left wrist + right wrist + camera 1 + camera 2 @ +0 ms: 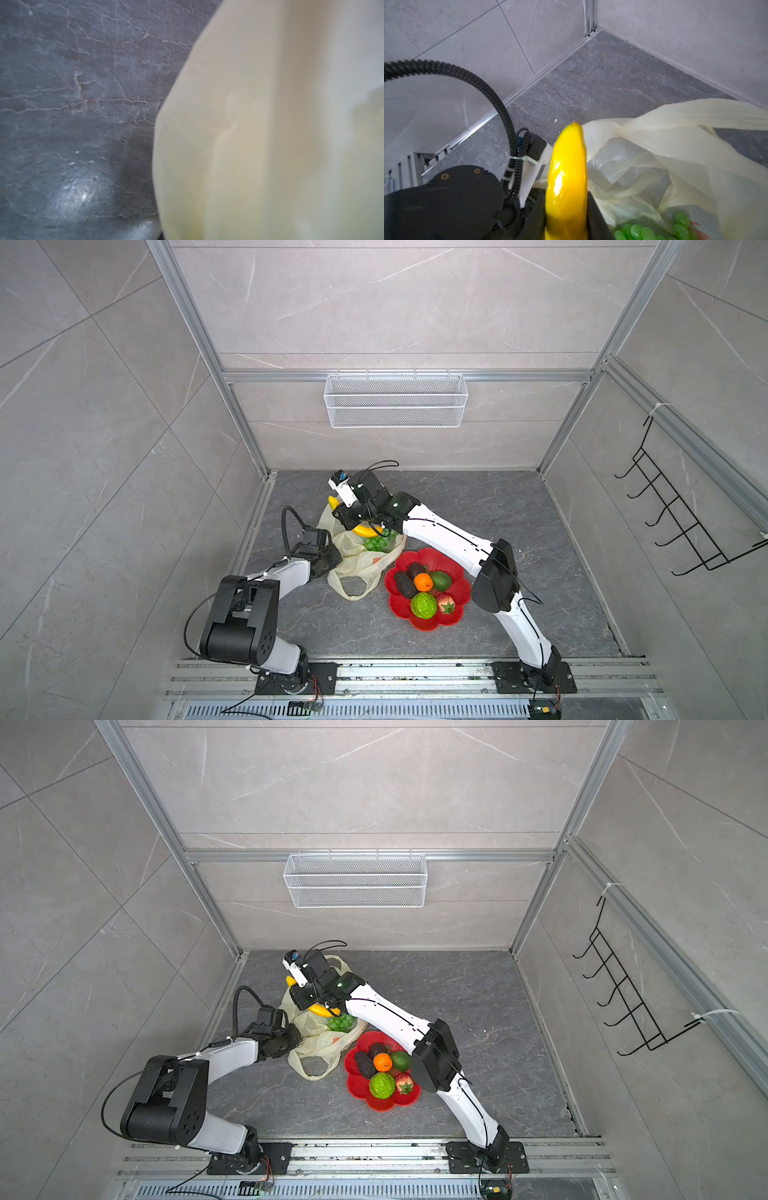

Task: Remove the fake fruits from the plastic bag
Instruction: 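Pull the banana up out of the bag with the right gripper, then carry the banana over the red plate and lower it in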

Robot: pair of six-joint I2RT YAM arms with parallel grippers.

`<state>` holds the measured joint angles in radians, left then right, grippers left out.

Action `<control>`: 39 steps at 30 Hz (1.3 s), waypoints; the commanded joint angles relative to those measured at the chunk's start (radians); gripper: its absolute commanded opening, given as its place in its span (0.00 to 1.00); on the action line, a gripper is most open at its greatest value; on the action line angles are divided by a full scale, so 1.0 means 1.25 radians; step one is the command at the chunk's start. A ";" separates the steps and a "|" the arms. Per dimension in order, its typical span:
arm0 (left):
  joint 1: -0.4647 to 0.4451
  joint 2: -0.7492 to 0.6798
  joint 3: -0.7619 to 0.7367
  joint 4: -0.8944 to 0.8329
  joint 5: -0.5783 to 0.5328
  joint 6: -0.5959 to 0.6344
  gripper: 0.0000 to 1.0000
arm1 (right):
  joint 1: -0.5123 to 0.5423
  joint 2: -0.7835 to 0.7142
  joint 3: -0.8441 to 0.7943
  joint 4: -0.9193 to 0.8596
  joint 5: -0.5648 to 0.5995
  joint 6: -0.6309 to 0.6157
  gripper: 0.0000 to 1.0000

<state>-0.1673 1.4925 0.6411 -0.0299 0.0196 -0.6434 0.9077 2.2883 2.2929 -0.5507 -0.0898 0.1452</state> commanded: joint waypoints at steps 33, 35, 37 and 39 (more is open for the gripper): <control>0.012 -0.029 0.013 -0.036 -0.045 0.019 0.10 | 0.130 -0.626 -0.910 0.015 0.192 0.203 0.24; 0.012 -0.028 0.013 -0.037 -0.044 0.019 0.11 | 0.149 -0.628 -0.935 0.032 0.186 0.218 0.24; 0.012 -0.027 0.013 -0.037 -0.045 0.020 0.10 | 0.163 -0.628 -0.956 0.052 0.182 0.230 0.24; 0.013 -0.025 0.012 -0.034 -0.041 0.020 0.10 | 0.171 -0.624 -0.975 0.078 0.178 0.246 0.24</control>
<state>-0.1566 1.4612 0.6411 -0.0746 -0.0246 -0.6365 1.1095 1.5269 1.1065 -0.5026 0.1307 0.4019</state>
